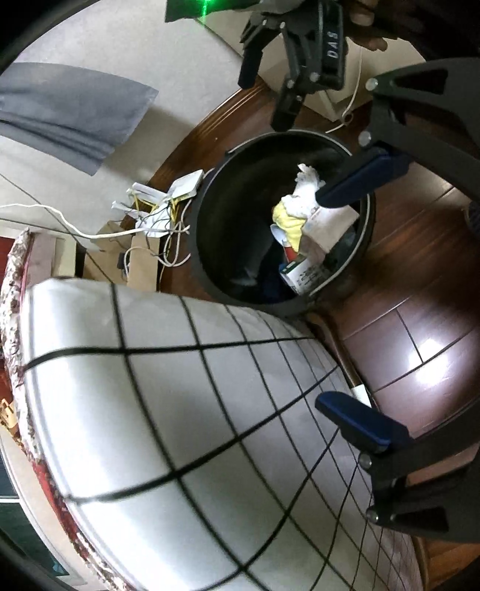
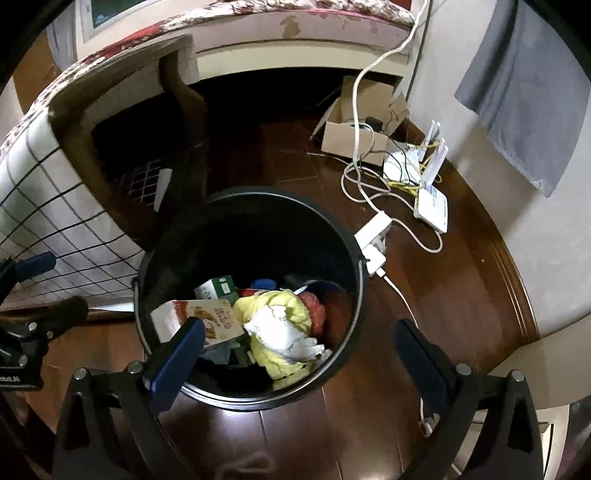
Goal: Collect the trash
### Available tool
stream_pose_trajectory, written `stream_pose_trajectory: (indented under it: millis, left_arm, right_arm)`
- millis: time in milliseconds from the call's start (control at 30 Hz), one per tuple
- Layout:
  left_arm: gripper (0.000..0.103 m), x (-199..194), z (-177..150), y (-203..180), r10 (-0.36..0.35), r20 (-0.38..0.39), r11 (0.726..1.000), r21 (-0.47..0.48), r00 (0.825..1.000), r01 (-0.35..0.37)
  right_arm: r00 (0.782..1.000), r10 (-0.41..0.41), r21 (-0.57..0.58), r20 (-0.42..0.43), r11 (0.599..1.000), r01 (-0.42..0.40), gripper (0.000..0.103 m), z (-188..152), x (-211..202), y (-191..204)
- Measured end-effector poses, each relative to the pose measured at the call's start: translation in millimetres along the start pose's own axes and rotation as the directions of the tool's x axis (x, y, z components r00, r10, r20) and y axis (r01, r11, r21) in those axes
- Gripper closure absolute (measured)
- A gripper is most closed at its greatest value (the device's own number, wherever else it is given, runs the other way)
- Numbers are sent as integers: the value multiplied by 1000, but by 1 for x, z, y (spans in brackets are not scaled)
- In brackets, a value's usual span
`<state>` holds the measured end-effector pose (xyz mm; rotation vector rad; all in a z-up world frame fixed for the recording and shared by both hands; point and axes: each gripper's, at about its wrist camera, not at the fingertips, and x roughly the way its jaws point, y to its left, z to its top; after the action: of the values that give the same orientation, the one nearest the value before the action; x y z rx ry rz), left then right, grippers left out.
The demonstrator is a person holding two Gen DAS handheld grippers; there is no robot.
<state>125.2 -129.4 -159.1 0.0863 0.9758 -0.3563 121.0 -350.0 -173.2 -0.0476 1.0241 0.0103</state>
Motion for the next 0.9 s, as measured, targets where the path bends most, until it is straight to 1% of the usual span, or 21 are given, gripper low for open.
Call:
stream_pose_trajectory:
  millis: [133, 400, 733, 900]
  left_arm:
    - [3, -13, 0, 4, 8, 16, 1000, -3, 1000, -8]
    - [3, -46, -3, 14, 27, 68, 1000, -13, 997, -26]
    - [3, -80, -4, 22, 52, 112, 998, -28, 992, -49]
    - [3, -106, -5, 25, 78, 147, 997, -31, 986, -74]
  right_arm:
    - [1000, 10, -3, 20, 1000, -10, 1, 1, -12, 7]
    - [999, -3, -10, 53, 1000, 3, 1, 2, -39, 19]
    - [993, 8, -21, 118, 1000, -5, 1, 0, -85, 43]
    - [989, 6, -14, 149, 1000, -4, 1, 2, -114, 56]
